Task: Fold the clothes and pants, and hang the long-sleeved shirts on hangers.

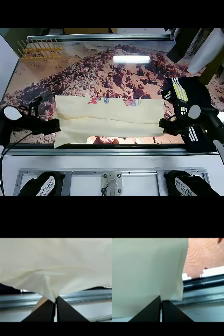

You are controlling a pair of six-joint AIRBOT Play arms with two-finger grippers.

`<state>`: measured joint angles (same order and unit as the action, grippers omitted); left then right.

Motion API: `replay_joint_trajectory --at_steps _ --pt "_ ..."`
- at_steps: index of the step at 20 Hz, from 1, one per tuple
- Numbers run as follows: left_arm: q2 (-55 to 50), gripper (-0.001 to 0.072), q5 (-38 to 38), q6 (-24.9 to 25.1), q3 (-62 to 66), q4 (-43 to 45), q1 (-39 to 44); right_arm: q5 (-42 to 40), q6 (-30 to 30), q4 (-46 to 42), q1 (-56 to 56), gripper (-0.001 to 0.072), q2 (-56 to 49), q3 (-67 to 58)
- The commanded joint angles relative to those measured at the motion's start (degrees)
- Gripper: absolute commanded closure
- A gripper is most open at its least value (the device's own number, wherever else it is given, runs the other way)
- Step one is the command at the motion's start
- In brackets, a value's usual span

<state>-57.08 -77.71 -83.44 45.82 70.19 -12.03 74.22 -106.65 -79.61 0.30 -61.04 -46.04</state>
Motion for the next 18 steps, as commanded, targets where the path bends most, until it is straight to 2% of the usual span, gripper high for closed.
replay_joint_trajectory --at_steps 1,11,13,16,17,18 --pt "-8.13 0.07 -0.11 2.25 8.31 -1.07 0.02 0.87 1.73 -0.37 0.02 0.0706 -7.41 -7.43" --pt "-30.75 0.07 0.13 5.14 31.3 -4.37 1.25 -0.52 1.7 -0.39 -0.04 0.0706 -25.79 -26.82" --pt "-34.73 0.07 0.17 5.09 35.28 -4.39 2.12 -2.93 1.7 -0.09 -0.04 0.0706 -27.41 -28.28" --pt "-39.52 0.0697 0.42 5.01 40.44 -4.44 3.63 -10.71 0.57 1.77 -0.02 0.0692 -27.71 -28.48" --pt "-40.63 0.0514 1.11 4.92 42.14 -4.46 4.0 -13.27 0.15 2.67 -0.02 0.0691 -27.71 -28.48" --pt "-41.42 0.0209 1.97 3.61 43.76 -4.39 4.37 -16.11 0.17 3.93 -0.02 0.068 -27.71 -28.48"
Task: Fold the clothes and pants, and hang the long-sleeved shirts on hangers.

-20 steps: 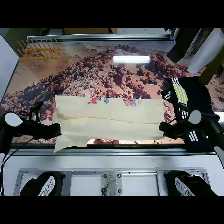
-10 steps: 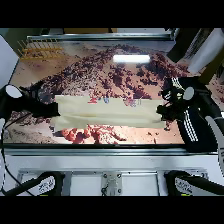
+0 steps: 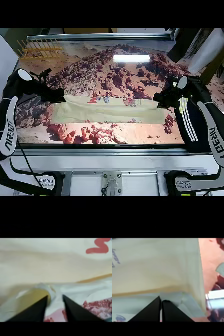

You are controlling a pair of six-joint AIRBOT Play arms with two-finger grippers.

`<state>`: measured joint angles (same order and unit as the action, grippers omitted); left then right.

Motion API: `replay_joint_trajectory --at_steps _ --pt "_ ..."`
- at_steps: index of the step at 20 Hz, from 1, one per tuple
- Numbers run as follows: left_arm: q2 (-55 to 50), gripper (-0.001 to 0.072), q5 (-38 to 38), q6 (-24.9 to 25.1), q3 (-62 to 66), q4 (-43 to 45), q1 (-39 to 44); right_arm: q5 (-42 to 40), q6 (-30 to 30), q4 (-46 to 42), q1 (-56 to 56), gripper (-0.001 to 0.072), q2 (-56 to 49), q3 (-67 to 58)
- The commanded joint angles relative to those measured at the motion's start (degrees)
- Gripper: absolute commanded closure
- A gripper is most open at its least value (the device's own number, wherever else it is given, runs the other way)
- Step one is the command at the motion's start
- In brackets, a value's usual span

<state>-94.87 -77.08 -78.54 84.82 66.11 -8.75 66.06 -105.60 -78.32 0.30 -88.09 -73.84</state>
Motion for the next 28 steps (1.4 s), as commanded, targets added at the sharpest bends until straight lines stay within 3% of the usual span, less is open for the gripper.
replay_joint_trajectory --at_steps 1,2,3,6,7,9,10,16,28 --pt "-3.96 0.012 2.47 -3.23 6.4 -0.33 1.05 -10.54 -0.85 3.96 0.0 0.0519 -0.61 -0.68" --pt "-3.8 0.0121 3.72 -4.52 7.82 -0.28 1.03 -12.96 -0.83 5.09 0.07 0.0211 -0.39 -0.7" --pt "-3.5 0.0121 4.48 -5.11 9.66 -0.28 0.7 -14.69 -0.55 5.84 0.44 0.0041 0.15 -0.7" --pt "-0.35 0.0123 4.37 -6.99 12.24 -0.28 -0.04 -12.85 8.83 6.6 3.65 0.0042 3.43 -0.66" --pt "1.36 0.0256 4.44 -6.97 11.21 -0.24 0.02 -9.6 13.03 6.58 5.6 0.0042 4.39 -0.5" --pt "5.33 0.067 5.51 -6.95 6.34 -0.26 0.98 -2.82 18.8 6.71 10.29 0.0043 5.18 0.85" --pt "7.28 0.0699 6.43 -6.95 3.3 -0.28 1.84 0.15 21.73 8.02 13.14 0.0043 5.18 2.43" --pt "13.2 0.0699 10.91 -6.99 -12.07 -0.31 11.26 -0.09 34.88 28.17 26.25 0.0049 2.54 16.24" --pt "12.76 0.0699 19.17 -9.99 -14.8 -0.33 21.33 -6.93 38.36 40.89 17.9 0.0053 -7.78 16.87"
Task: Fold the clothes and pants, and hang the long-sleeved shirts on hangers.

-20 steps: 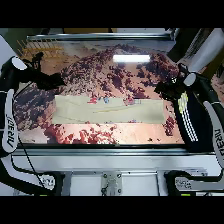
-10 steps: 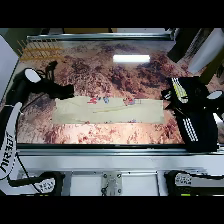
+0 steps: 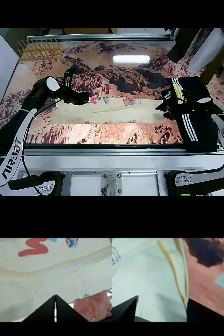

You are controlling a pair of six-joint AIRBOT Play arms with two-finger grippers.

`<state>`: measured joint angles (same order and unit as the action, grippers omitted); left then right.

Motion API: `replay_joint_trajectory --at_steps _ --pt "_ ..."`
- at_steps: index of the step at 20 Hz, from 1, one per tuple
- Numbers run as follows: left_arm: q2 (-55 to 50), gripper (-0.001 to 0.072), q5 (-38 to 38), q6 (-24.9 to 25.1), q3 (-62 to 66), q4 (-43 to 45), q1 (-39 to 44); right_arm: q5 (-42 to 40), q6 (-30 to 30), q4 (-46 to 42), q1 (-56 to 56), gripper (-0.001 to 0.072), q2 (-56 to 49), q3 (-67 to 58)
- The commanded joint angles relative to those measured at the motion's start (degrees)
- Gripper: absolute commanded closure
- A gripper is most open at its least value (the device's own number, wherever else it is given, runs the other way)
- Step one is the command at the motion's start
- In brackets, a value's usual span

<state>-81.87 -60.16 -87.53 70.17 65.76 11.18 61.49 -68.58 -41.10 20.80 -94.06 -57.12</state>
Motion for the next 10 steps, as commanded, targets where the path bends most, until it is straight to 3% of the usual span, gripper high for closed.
replay_joint_trajectory --at_steps 1,4,6,8,10 --pt "-0.48 0.07 2.38 -1.01 -0.13 0.04 1.84 -2.69 1.36 4.63 -3.45 0.0061 -2.45 0.13" --pt "-2.34 0.07 2.21 -1.01 -0.11 -3.52 1.81 -2.8 2.43 4.92 -4.5 0.0476 -3.65 0.09" --pt "-4.22 0.07 3.02 -0.96 -0.11 -6.73 1.81 -2.58 3.48 4.37 -3.96 0.0708 -3.08 -0.15" --pt "-6.56 0.07 4.22 -0.94 0.5 -8.81 2.6 -1.79 1.9 0.76 -2.6 0.0706 -1.31 -1.57" --pt "-10.03 0.07 3.52 -0.94 3.82 -8.81 4.04 1.27 -4.31 -9.03 -0.76 0.0706 1.2 -5.62"
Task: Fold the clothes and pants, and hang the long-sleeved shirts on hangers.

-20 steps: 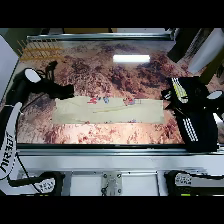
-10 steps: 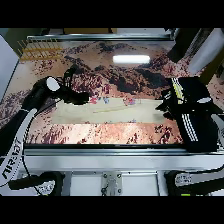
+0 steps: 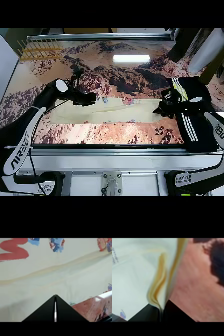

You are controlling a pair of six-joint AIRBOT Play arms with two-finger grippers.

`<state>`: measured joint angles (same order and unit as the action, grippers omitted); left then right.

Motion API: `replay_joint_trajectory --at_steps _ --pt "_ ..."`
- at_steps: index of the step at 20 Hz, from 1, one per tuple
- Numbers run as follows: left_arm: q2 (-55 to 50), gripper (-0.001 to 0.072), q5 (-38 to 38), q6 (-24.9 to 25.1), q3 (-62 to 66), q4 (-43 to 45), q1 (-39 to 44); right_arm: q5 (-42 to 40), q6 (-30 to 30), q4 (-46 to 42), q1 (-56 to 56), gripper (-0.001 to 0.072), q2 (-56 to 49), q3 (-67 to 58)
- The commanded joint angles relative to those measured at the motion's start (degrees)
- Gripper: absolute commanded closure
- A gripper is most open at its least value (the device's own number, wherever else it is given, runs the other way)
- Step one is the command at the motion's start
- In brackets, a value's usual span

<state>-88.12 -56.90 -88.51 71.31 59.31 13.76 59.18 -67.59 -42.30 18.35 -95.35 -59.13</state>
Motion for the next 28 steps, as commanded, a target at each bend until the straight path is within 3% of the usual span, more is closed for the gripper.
replay_joint_trajectory --at_steps 1,5,11,17,28 --pt "-5.6 0.07 -0.22 0.02 4.85 -2.43 2.38 6.23 -7.89 -12.83 2.47 0.0705 3.58 -6.34" --pt "-15.17 0.07 -0.57 -0.02 16.33 -2.45 8.48 19.06 -12.59 -26.49 1.84 0.0705 6.03 -21.07" --pt "-29.27 0.07 -3.61 -0.04 32.26 -2.43 16.9 31.3 -16.76 -27.61 -6.19 0.0705 6.12 -41.11" --pt "-39.28 0.07 -8.04 -1.7 45.4 -2.38 20.06 33.07 -18.56 -27.58 -16.57 0.0705 6.12 -51.54" --pt "-37.9 0.07 -9.16 -3.61 46.77 -2.34 16.65 31.08 -21.0 -27.54 -27.89 0.0705 6.16 -56.13"
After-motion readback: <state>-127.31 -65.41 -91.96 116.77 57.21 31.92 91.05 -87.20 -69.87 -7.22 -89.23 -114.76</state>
